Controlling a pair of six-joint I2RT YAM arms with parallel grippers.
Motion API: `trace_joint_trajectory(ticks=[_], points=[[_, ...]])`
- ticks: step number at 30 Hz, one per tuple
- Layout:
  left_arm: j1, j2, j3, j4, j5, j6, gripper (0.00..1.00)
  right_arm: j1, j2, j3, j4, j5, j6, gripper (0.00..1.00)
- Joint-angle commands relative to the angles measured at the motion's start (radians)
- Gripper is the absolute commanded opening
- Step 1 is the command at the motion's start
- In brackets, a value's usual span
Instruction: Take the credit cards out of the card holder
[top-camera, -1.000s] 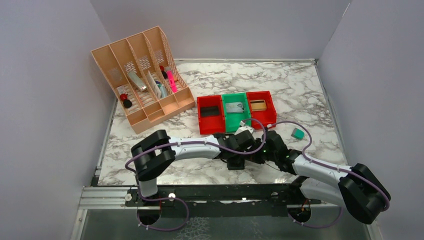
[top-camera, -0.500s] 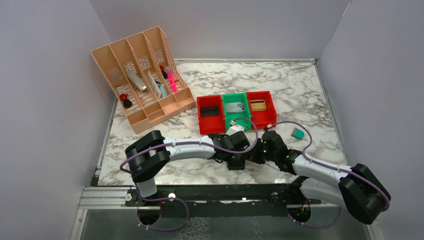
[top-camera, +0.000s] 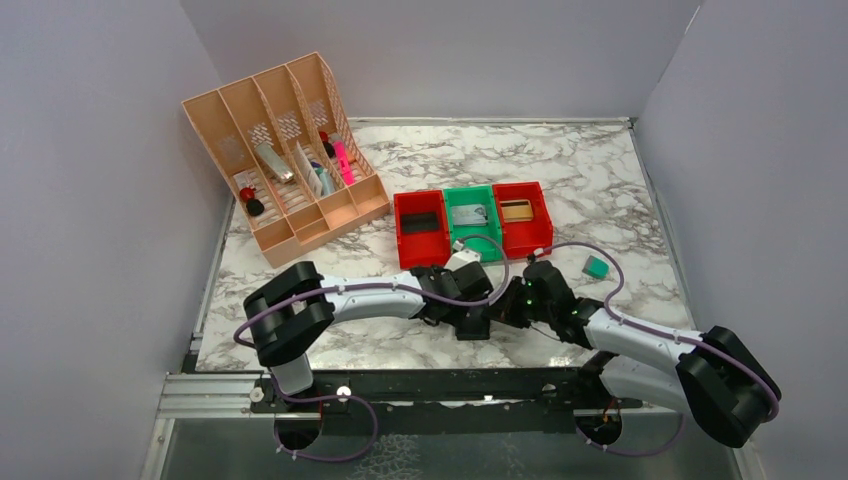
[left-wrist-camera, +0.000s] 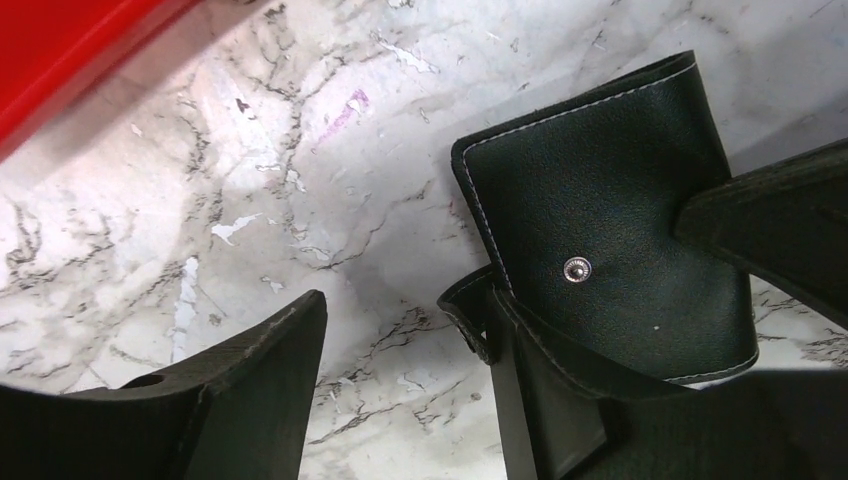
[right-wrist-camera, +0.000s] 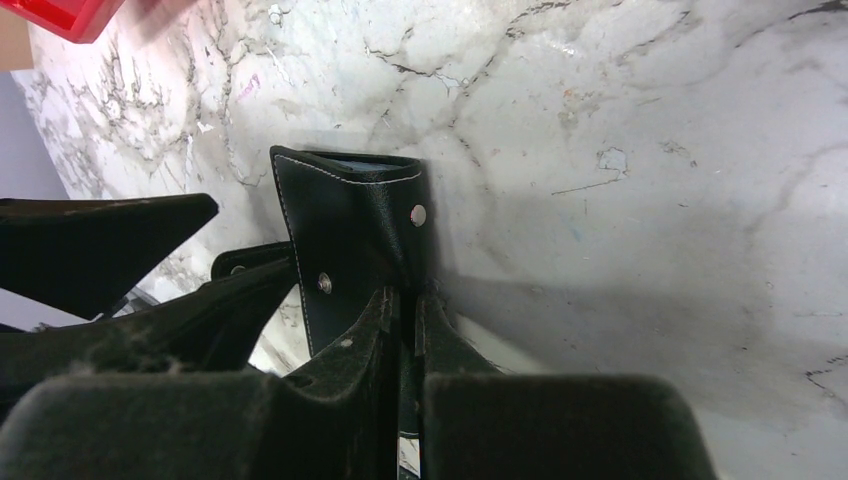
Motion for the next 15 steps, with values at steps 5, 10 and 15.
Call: trace_joint_trajectory(ticks=[5,10,15], points=[[0.006,-0.035,-0.084,0.153,0.131,-0.069,0.56,-0.001,0.011,0.021,-0.072,0.019,-0.027,0.05],[0.028,-0.095,-0.159,0.239,0.143,-0.1,0.45,-0.002,0.031,0.045,-0.088,0.013,-0.04,0.04],[0.073,-0.155,-0.246,0.358,0.2,-0.118,0.35,-0.001,0.037,0.047,-0.077,-0.008,-0.036,0.04]])
